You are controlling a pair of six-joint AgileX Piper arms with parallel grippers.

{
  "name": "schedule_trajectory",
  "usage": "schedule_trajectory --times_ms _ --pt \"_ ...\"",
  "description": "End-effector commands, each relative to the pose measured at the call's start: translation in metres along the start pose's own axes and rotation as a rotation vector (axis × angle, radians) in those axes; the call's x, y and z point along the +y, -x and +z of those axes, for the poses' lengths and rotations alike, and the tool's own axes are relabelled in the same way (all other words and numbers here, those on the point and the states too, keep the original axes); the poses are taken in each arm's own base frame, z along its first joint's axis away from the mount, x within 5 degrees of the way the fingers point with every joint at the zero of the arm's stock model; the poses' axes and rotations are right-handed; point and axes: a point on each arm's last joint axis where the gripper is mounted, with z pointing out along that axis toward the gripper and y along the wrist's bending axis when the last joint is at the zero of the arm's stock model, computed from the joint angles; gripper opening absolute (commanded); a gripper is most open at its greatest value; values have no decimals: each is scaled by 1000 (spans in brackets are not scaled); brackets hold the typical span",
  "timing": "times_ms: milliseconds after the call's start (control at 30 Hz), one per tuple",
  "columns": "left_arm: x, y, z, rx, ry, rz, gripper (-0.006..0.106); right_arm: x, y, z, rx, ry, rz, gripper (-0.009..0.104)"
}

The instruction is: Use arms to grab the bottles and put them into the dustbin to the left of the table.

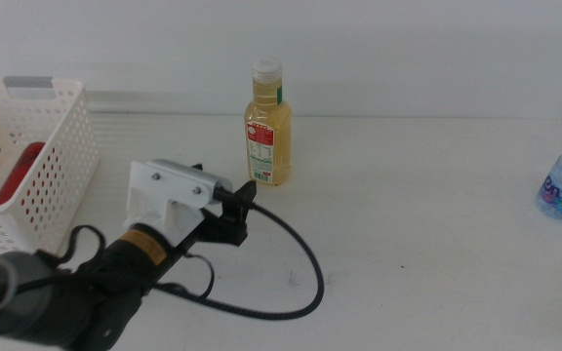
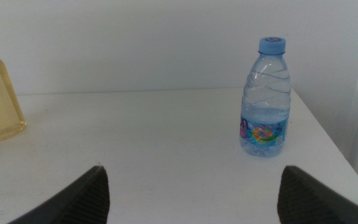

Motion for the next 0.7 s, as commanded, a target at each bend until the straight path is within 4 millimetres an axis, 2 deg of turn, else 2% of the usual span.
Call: schedule_trajectory --times_ms 0,333,667 --pt "0 4 10 -61 5 -11 94 0 0 0 -8 -6 -8 90" --pt "3 1 55 -10 7 9 94 0 0 0 -8 -6 -8 90" --pt "14 -2 82 -19 1 34 94 0 0 0 -8 -6 -8 90"
